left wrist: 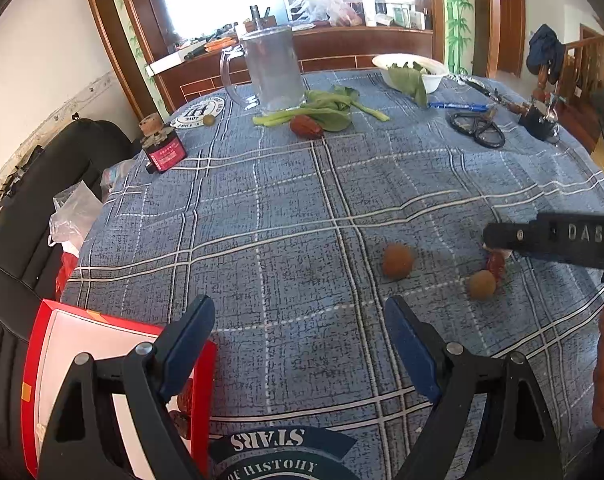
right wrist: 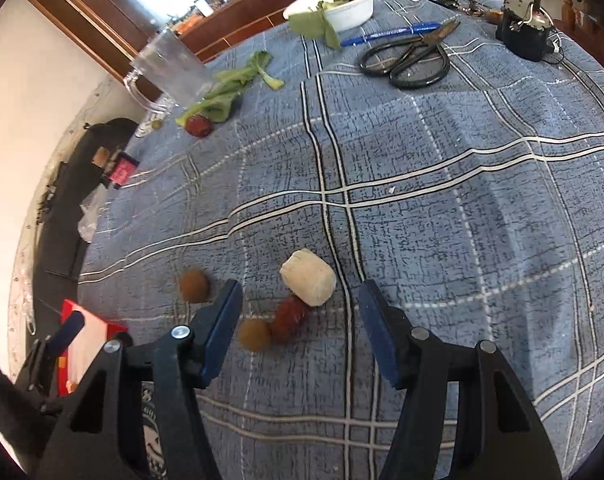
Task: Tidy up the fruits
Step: 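Grasp a pale yam piece with the right tool, then grasp a brown round fruit with the left tool while the right tool holds the yam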
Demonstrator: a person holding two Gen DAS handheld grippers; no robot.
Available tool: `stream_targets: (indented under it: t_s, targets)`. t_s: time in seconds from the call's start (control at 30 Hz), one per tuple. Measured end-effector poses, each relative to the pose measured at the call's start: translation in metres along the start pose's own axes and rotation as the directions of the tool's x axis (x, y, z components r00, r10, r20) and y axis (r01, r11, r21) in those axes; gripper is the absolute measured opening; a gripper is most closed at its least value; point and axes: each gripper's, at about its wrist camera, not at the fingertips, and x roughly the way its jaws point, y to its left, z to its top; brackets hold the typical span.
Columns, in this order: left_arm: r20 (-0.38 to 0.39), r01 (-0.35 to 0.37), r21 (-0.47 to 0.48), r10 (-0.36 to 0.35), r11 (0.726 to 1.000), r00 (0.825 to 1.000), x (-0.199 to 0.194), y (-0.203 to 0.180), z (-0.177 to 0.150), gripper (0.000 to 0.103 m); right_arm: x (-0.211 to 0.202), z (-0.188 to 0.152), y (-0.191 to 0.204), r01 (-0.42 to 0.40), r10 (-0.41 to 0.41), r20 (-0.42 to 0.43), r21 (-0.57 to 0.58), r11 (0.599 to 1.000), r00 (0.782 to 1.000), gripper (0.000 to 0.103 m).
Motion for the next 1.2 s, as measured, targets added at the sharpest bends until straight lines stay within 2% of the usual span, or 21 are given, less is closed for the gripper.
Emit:
stream_targets:
  t_s: [0.2,0.27,0.43,0.63,0.87,0.93,1.03,1.13,1.2]
  targets:
    - [-0.008,0.007,0.002,-0.007,1.000,1.000,0.003,-0.001,0.000,0.086,0.010,0.007,0.001,0.003,-0.003,-0.007,0.048,0.999,1.000,0.057]
    - [-0.005,0.000,0.010,0.000,1.000,1.000,0.004,-0.003,0.000,0.086,0.015,0.008,0.001,0.008,-0.007,-0.017,0.062,0.998,1.000,0.050]
    - [-0.014,-0.017,0.037,0.017,0.999,1.000,0.012,-0.010,0.002,0.086,0.017,0.008,0.001,0.045,-0.046,0.020,0.064,0.997,0.999,0.034]
    - [-0.024,-0.007,0.058,0.008,0.998,1.000,0.023,-0.021,0.006,0.086,0.017,0.008,0.005,0.052,-0.052,0.033,-0.005,0.999,0.998,0.034]
    - [-0.052,0.018,0.037,-0.017,0.999,0.999,0.036,-0.033,0.014,0.086,0.013,0.011,-0.012,-0.024,0.023,0.043,0.027,0.999,0.999,0.034]
    - [-0.056,0.035,0.037,-0.033,0.999,0.998,0.039,-0.038,0.016,0.082,0.010,0.013,-0.016,-0.029,0.027,0.047,0.035,0.999,0.999,0.034]
    - [-0.075,0.035,0.037,-0.032,0.999,0.997,0.047,-0.043,0.019,0.068,0.002,0.015,-0.023,-0.047,0.043,0.068,0.064,0.997,0.997,0.034]
    - [-0.081,0.039,0.034,-0.036,0.999,0.996,0.054,-0.045,0.021,0.060,-0.005,0.017,-0.026,-0.059,0.052,0.087,0.073,0.996,0.995,0.034]
    - [-0.074,0.059,0.030,-0.056,0.998,0.996,0.055,-0.046,0.023,0.048,-0.009,0.019,-0.029,-0.071,0.062,0.098,0.085,0.994,0.993,0.034]
